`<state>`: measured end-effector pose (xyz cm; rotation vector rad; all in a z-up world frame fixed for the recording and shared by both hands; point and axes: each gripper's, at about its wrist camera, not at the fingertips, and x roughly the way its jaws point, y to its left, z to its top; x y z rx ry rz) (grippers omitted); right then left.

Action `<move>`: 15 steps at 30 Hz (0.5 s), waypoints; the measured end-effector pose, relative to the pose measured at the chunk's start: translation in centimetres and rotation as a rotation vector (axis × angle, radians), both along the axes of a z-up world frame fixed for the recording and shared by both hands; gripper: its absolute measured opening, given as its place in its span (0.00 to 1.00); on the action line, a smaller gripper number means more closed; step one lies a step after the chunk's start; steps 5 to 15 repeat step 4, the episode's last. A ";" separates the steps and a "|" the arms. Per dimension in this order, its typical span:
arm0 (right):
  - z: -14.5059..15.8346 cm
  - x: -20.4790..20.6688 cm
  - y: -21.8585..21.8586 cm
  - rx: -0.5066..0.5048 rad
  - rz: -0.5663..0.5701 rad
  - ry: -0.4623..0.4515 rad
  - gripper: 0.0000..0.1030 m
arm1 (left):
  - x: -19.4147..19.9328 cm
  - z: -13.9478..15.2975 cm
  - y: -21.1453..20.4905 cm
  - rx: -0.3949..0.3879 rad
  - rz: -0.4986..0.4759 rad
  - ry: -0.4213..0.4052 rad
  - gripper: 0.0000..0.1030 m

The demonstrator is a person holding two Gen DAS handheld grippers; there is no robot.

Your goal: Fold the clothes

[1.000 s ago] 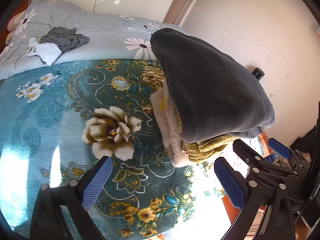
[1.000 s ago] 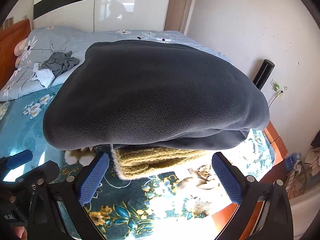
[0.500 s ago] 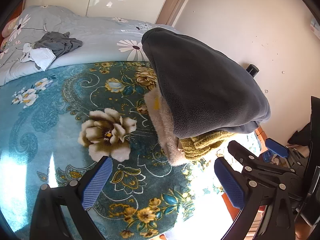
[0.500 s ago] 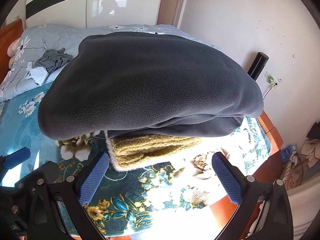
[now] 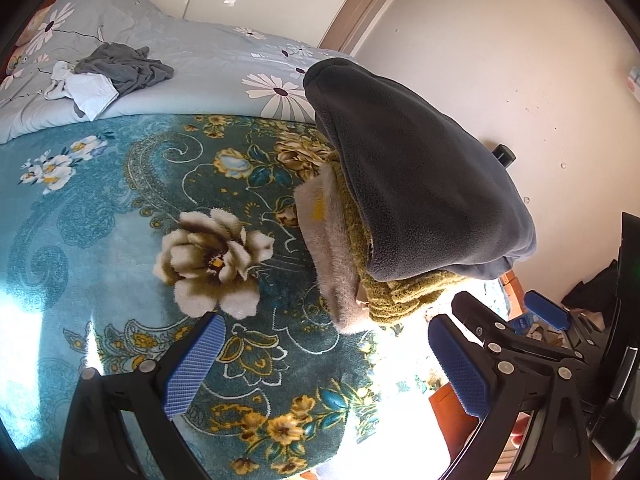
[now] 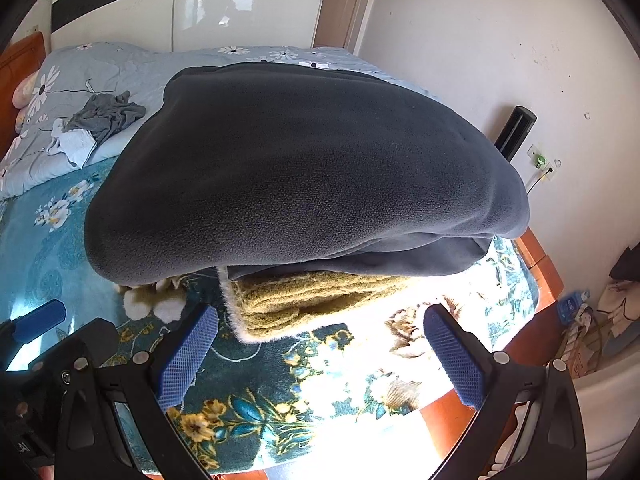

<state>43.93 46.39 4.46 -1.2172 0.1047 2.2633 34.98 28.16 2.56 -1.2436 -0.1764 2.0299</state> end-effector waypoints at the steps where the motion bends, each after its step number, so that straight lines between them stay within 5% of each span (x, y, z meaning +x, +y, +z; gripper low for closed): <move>1: 0.0 0.0 -0.1 0.001 0.001 -0.001 1.00 | 0.1 0.1 -0.1 0.002 0.004 0.005 1.00; 15: 0.2 0.1 -0.2 0.002 -0.001 0.005 1.00 | 0.3 0.4 -0.3 0.007 0.016 0.019 1.00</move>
